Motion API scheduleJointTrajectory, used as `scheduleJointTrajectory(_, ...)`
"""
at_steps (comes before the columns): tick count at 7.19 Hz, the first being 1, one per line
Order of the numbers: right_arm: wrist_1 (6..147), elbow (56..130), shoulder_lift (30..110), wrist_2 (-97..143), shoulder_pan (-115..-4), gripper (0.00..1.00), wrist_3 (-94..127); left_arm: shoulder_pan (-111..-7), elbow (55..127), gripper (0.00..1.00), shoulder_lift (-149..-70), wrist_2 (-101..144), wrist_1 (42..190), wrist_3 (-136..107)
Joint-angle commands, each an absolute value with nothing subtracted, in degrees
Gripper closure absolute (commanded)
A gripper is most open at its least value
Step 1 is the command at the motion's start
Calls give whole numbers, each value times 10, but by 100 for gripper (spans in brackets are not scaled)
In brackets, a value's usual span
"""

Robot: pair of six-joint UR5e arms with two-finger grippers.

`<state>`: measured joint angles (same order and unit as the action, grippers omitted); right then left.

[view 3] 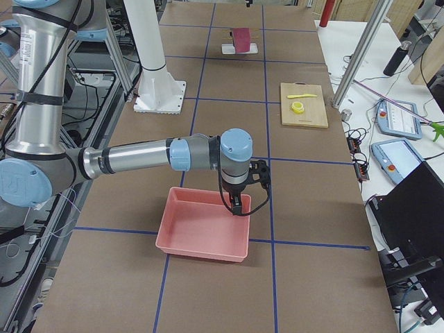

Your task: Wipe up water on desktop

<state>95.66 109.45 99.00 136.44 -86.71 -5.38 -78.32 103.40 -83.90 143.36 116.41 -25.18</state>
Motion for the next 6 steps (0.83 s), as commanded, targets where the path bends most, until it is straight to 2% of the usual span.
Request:
scheduleJointTrajectory(1,956,1094,990,1365,-865,0,-58,-729,1033,2,-860,1440,1165,-384)
scheduleJointTrajectory(3,956,1093,988,1368,-861,0,-59,-662,1035,9,-878,1409,1178,-468)
scheduleJointTrajectory(5,955,1094,987,1366,-840,0,-61,-655,1037,27,-875,1404,1180,-475)
scheduleJointTrajectory(6,943,1093,987,1363,-836,0,-61,-648,1035,33,-876,1404,1180,-474)
